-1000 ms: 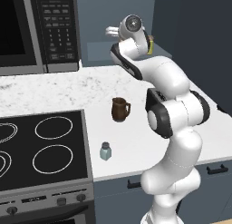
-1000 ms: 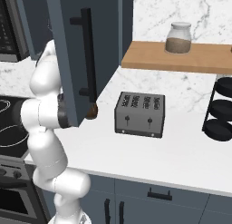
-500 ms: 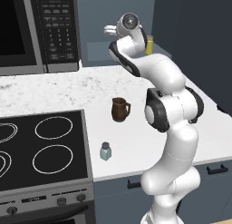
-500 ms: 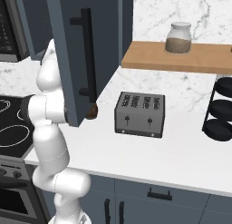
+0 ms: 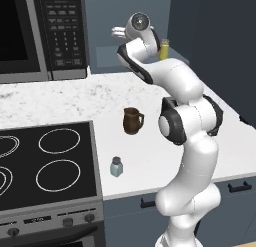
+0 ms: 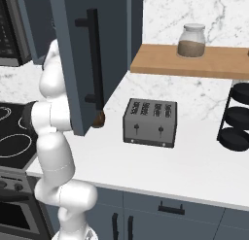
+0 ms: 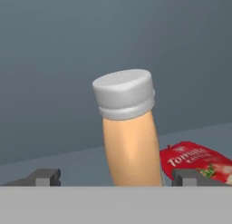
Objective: Put the shaker and condiment bottle from the counter next to their counterparts in the cabinet.
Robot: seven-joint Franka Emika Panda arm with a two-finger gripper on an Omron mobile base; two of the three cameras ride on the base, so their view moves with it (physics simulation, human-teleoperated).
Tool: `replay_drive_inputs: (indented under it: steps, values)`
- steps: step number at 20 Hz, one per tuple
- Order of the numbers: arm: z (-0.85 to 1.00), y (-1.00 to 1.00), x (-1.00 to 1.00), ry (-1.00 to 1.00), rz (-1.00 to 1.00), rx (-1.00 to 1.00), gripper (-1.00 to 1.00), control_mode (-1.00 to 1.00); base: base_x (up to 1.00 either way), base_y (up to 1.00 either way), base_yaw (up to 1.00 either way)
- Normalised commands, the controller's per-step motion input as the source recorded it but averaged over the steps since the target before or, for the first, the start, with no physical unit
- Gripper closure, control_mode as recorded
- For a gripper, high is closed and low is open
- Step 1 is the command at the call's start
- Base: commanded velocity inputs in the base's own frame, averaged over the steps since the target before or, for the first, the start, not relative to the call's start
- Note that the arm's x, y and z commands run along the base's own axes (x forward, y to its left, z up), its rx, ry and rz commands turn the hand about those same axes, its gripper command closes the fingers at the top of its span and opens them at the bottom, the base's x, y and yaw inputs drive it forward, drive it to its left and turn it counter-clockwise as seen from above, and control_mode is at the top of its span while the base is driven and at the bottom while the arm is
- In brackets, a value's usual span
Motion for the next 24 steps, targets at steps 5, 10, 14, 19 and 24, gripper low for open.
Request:
replay_drive_inputs:
  steps: [5,10,14,19,24]
  values:
    - [0.00,0.08,-0.25,0.00,0.00,0.00,-1.00,-1.00,0.00,0.00,0.00]
    - [0.00,0.00,-0.31,0.00,0.00,0.00,-1.00,-1.00,0.00,0.00,0.00]
    - [-0.10,0.00,-0.42,0.00,0.00,0.00,-1.00,-1.00,0.00,0.00,0.00]
    - [-0.10,0.00,-0.51,0.00,0.00,0.00,-1.00,-1.00,0.00,0.00,0.00]
    - [-0.02,0.00,-0.57,0.00,0.00,0.00,-1.00,-1.00,0.00,0.00,0.00]
